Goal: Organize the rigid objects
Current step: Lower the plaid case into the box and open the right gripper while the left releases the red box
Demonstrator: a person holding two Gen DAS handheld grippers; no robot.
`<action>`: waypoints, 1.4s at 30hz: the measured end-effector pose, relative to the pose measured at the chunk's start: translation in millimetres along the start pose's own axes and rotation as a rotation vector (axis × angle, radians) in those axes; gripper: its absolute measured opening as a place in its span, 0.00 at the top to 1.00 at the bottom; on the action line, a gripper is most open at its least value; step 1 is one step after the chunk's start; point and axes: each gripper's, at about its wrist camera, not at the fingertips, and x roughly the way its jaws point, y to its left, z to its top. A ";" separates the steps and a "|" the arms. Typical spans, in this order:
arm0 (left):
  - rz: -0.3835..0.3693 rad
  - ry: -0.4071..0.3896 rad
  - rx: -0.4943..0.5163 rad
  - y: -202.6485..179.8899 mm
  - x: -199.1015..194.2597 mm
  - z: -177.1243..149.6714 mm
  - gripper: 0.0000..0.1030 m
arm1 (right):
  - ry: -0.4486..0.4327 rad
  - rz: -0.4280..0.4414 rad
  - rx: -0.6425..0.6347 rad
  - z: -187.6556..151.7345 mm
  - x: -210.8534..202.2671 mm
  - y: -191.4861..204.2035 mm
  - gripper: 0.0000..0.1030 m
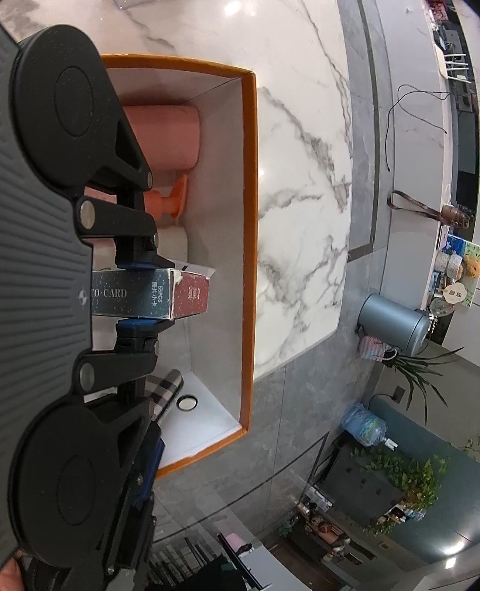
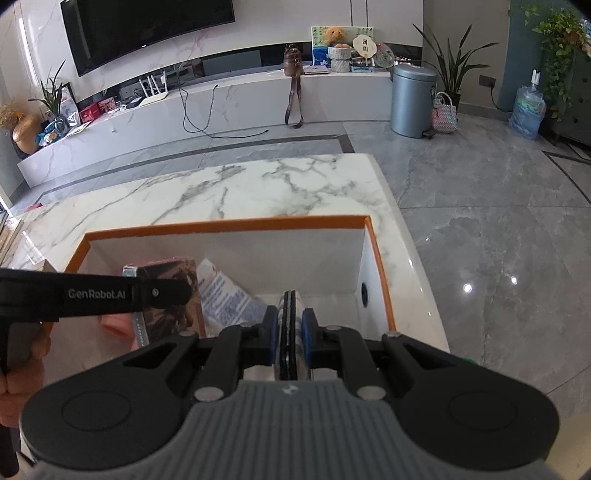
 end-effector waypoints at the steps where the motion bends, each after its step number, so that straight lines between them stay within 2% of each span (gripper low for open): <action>1: 0.009 -0.001 0.008 -0.7 0.7 -0.7 0.75 | 0.000 -0.003 -0.003 0.6 2.8 0.5 0.89; 8: 0.001 -0.002 0.038 -7.6 10.7 2.2 0.75 | 0.014 -0.071 -0.095 3.6 21.1 7.4 0.89; 23: -0.068 0.058 0.062 -22.3 15.0 -2.8 0.75 | 0.190 -0.087 -0.199 -14.0 54.2 11.6 0.86; 26: -0.069 0.074 0.081 -24.4 14.4 -4.8 0.75 | 0.223 -0.100 -0.206 -16.4 66.2 10.9 0.90; 28: -0.073 0.084 0.090 -24.2 13.9 -5.4 0.75 | 0.226 -0.102 -0.199 -16.9 66.5 11.5 0.90; 30: -0.075 0.088 0.092 -24.2 13.8 -5.9 0.75 | 0.213 -0.067 -0.152 -17.1 61.9 6.3 0.89; 32: -0.077 0.092 0.090 -22.8 14.3 -5.2 0.75 | 0.187 -0.028 -0.104 -16.1 53.3 1.1 0.84; 37: -0.099 0.112 0.089 -23.8 16.9 -5.5 0.75 | 0.106 -0.013 -0.052 -15.8 31.9 -3.8 0.82; 39: -0.125 0.139 0.076 -25.0 21.7 -7.0 0.75 | 0.095 -0.004 -0.035 -15.3 29.5 -6.1 0.82; 42: -0.111 0.165 0.058 -25.4 31.9 -12.5 0.75 | 0.092 -0.011 -0.039 -16.8 29.8 -7.5 0.83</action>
